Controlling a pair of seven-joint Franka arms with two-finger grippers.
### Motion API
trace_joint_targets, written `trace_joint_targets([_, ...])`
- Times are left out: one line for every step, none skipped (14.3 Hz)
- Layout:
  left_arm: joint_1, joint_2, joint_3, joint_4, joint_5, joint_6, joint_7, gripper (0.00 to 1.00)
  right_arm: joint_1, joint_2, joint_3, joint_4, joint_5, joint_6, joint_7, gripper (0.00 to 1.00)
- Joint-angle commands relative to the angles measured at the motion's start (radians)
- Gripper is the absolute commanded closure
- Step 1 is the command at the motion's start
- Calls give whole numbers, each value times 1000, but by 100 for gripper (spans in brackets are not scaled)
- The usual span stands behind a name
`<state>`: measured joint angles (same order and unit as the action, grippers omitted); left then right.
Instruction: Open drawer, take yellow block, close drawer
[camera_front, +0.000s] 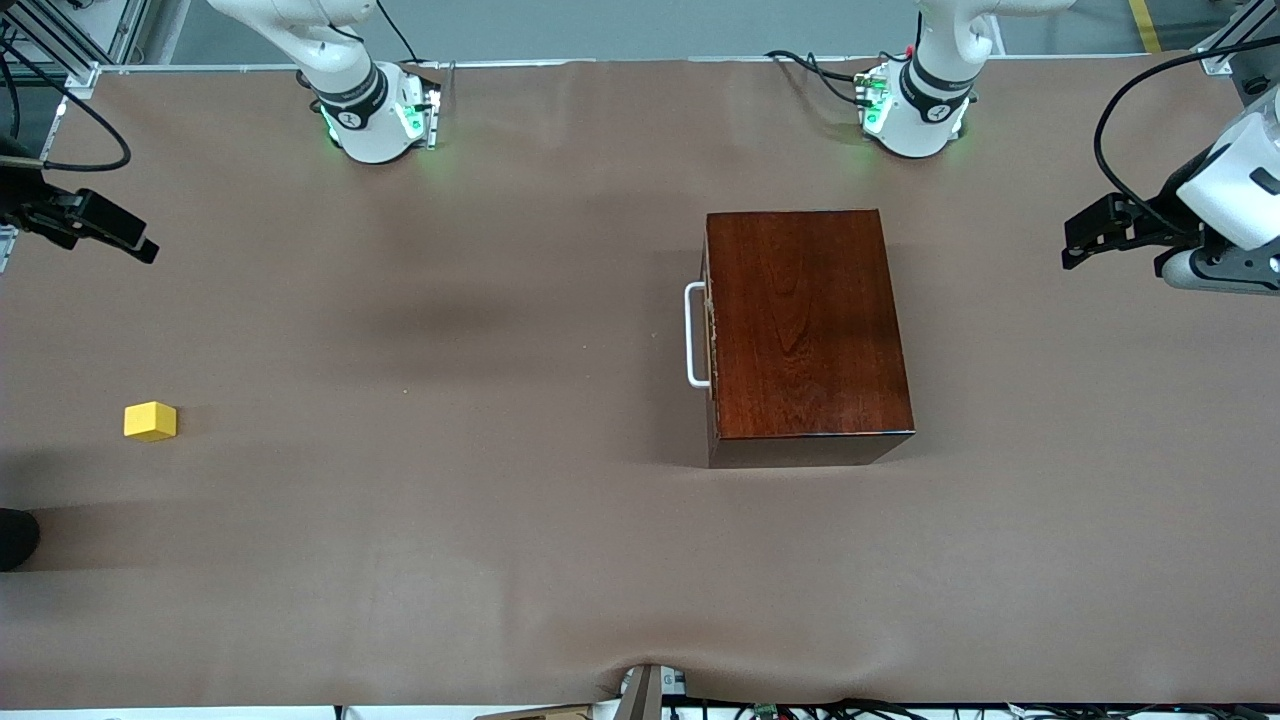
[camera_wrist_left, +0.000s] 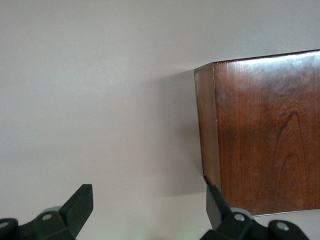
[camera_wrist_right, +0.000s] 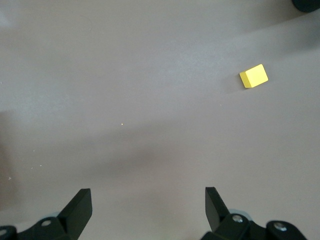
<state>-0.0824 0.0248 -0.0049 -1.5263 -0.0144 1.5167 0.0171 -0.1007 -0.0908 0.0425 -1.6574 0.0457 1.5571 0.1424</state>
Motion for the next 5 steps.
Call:
trace_joint_targets([4, 3, -6, 17, 21, -30, 3, 0, 12, -21, -10, -10, -4, -5, -17, 0])
trace_joint_targets([4, 3, -6, 15, 21, -32, 3, 0, 13, -21, -9, -10, -3, -5, -18, 0])
trace_joint_targets([4, 3, -6, 15, 24, -32, 3, 0, 13, -20, -9, -9, -4, -5, -18, 0])
trace_joint_targets([6, 3, -4, 15, 24, -32, 3, 0, 13, -20, -9, -5, -4, -5, -18, 0])
trace_joint_targets([7, 3, -4, 15, 24, -33, 3, 0, 13, -20, -9, -2, -4, -11, -18, 0])
